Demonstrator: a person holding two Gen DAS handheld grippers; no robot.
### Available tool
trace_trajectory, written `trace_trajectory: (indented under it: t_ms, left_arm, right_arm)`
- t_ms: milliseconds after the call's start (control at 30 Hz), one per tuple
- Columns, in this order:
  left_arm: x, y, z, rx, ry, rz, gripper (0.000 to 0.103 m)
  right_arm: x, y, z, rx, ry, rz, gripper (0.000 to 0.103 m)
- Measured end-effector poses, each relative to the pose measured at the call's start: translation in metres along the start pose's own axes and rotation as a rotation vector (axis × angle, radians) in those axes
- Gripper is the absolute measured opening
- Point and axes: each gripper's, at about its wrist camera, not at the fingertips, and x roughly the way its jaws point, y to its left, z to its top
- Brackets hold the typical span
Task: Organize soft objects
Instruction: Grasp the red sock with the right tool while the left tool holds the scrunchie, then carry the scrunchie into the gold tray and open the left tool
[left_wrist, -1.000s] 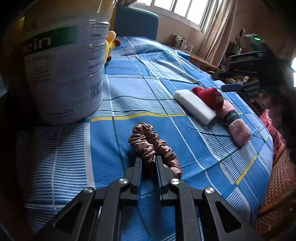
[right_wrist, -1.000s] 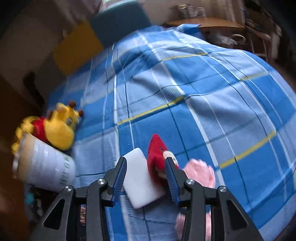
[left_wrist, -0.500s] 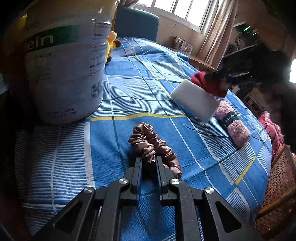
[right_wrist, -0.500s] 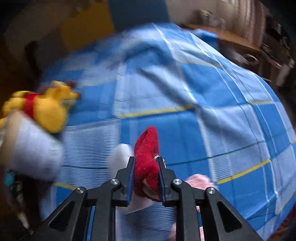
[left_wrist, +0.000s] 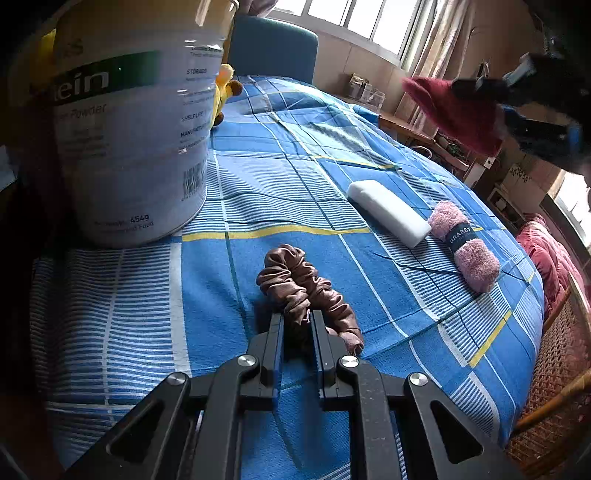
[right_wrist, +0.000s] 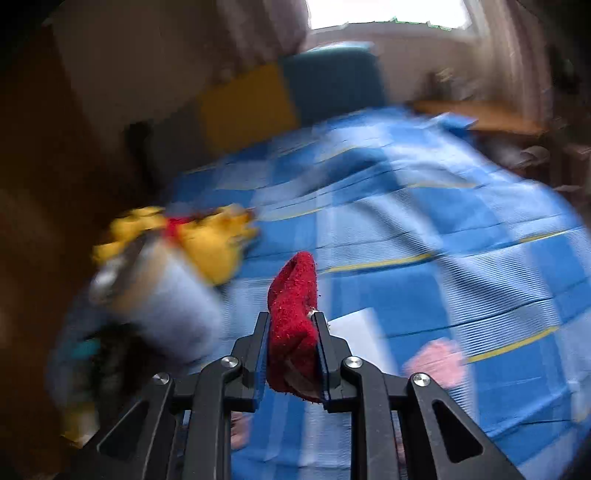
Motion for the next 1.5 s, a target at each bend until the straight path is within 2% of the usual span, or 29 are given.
trace_trajectory:
  t_ms: [33, 100, 200, 333, 433, 767, 933, 1067, 1267, 1500]
  left_arm:
    - [0.000, 0.000, 0.000, 0.001, 0.000, 0.001, 0.015]
    - [0.000, 0.000, 0.000, 0.002, -0.001, 0.001, 0.015]
    - [0.000, 0.000, 0.000, 0.003, -0.002, 0.003, 0.015]
    - [0.000, 0.000, 0.000, 0.005, -0.001, 0.006, 0.015]
    - [0.000, -0.001, 0.000, 0.006, -0.002, 0.008, 0.015]
    - [-0.003, -0.006, 0.001, 0.023, 0.015, 0.032, 0.010]
    - [-0.016, -0.001, 0.001, -0.019, 0.035, 0.034, 0.010]
    - [-0.041, 0.003, 0.005, -0.039, 0.009, 0.058, 0.010]
    - [-0.083, 0.010, 0.014, -0.054, -0.062, 0.141, 0.010]
    - [-0.129, 0.028, 0.020, -0.090, -0.148, 0.229, 0.010]
  right_arm:
    - [0.004, 0.003, -0.003, -0.004, 0.026, 0.020, 0.020]
    - [0.027, 0.013, -0.019, -0.071, 0.117, -0.045, 0.020]
    - [0.064, 0.011, -0.045, -0.073, 0.239, -0.083, 0.021]
    - [0.100, 0.007, -0.077, -0.095, 0.348, -0.162, 0.022]
    - [0.102, 0.012, -0.081, -0.146, 0.339, -0.172, 0.022]
    - [0.101, 0.004, -0.089, -0.136, 0.351, -0.157, 0.023]
    - [0.107, 0.008, -0.086, -0.140, 0.355, -0.158, 0.024]
    - [0.107, 0.005, -0.085, -0.112, 0.353, -0.143, 0.024]
    - [0.108, 0.005, -0.085, -0.105, 0.356, -0.135, 0.027]
    - [0.108, 0.022, -0.093, -0.234, 0.332, -0.196, 0.029]
